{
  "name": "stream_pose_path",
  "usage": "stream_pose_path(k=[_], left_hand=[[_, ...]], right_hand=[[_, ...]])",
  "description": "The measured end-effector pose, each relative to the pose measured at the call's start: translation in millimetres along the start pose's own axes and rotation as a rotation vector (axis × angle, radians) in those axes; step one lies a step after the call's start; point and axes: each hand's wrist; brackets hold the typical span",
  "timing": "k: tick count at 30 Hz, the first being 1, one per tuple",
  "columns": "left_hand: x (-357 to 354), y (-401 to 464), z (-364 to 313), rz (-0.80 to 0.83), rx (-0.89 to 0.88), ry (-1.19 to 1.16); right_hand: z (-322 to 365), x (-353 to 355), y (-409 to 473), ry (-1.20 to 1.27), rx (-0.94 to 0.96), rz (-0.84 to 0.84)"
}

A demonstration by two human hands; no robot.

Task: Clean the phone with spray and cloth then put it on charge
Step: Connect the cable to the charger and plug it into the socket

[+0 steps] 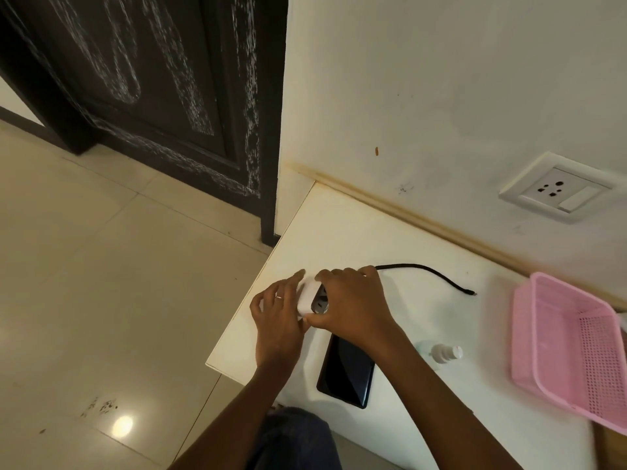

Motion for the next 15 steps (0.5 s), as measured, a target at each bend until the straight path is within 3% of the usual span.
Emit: stream_pose_path(k=[5,9,12,15], left_hand=[[2,2,-1,-0.018,0.026,-0.078],[4,0,-8,-0.031,0.014,-0.060],[3,-3,-9,-0.045,-0.089,0.010],[0,-6,-32,-0.060,-0.103,-0.076]], right_hand=[[-7,4,-10,0.122,-0.050,-0.096],[-20,25,-20,0.284,-0.107,-0.321],[-32,49,-26,0.377,-0.149,-0.459],[-44,74,-31,0.446,-0.199,-0.552]])
Point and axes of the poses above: each hand's wrist, its own y-axis towards the middle knuckle, its own x-axis out of the back of the hand, z = x × y, and after that the axes turned 6 degrees about -y, right-handed
